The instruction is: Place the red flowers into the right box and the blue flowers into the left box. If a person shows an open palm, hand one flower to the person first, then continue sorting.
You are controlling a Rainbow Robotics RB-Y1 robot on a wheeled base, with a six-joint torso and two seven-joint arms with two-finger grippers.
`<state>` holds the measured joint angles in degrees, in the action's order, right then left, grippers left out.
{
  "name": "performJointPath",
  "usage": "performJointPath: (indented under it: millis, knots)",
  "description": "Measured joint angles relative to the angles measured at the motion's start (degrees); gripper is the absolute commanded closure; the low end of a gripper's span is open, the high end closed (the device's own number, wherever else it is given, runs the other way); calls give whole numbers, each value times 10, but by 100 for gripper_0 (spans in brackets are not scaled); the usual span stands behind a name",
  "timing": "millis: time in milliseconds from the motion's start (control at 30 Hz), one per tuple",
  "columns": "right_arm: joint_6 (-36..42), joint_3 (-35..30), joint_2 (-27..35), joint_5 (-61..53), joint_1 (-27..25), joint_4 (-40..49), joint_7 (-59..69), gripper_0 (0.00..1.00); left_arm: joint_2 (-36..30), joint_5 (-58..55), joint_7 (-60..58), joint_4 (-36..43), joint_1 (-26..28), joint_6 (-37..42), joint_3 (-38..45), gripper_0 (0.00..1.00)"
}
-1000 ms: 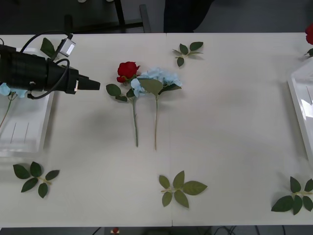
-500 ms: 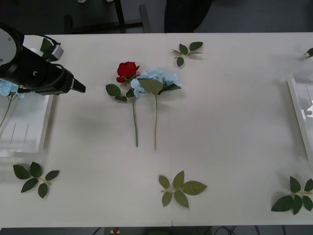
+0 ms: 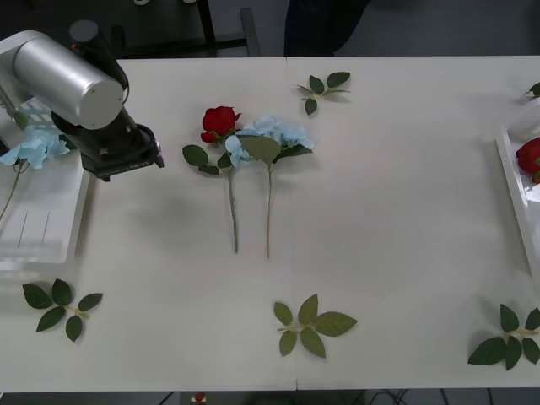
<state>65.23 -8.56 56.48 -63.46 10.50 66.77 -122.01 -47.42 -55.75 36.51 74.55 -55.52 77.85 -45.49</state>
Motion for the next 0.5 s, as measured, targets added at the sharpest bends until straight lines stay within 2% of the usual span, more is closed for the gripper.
performJointPath:
  millis: [67, 133, 267, 500]
  knots:
    - [6, -4, 0, 0, 1, 0, 0, 33, 33, 38, -88, 0, -5, 17, 0, 0]
    - [11, -13, 0, 0, 1, 0, 0, 29, 60, 54, -117, -1, -8, 24, 0, 0]
    - [45, -48, 0, 0, 1, 1, 0, 27, 101, 66, -105, -2, -8, 24, 0, 0]
    - [153, -140, 0, -16, 7, 37, 0, 26, 161, 118, -183, -33, -8, 13, 0, 0]
